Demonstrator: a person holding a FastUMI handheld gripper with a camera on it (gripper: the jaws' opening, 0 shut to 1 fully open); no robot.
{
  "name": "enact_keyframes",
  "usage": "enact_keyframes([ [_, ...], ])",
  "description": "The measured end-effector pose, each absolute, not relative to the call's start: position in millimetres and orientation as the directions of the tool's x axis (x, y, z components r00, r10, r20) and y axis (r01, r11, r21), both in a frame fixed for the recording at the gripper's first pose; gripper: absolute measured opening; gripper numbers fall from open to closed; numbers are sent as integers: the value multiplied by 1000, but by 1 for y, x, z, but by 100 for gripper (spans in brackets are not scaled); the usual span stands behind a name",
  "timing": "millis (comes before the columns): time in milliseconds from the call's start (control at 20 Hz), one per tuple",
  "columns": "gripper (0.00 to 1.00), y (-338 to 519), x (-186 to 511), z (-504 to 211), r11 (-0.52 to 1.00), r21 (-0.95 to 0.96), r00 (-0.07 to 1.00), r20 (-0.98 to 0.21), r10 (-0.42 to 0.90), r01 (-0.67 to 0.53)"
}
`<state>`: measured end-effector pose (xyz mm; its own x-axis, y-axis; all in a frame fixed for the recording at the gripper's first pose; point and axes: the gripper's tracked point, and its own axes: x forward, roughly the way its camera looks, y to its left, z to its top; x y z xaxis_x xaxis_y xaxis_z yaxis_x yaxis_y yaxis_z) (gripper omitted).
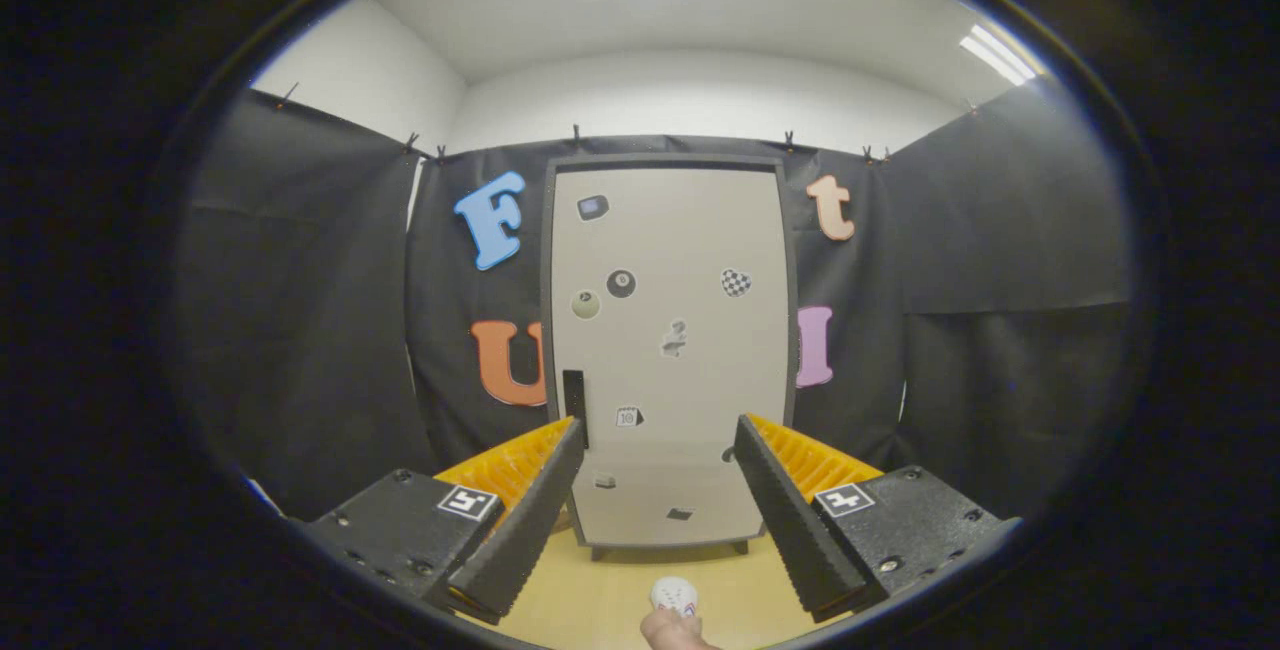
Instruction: Open the shoe cabinet door, grab the shoes and put them into the shoe cabinet, then close the shoe cabinet door.
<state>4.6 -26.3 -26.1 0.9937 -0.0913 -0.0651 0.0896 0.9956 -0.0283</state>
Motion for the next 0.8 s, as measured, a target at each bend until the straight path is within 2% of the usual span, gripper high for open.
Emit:
enact_keyframes([
  [400, 100, -3, 56, -63, 995, -75, 992, -100, -75, 68],
  [800, 100, 41, 178, -119, 998, -54, 980, -193, -38, 28],
])
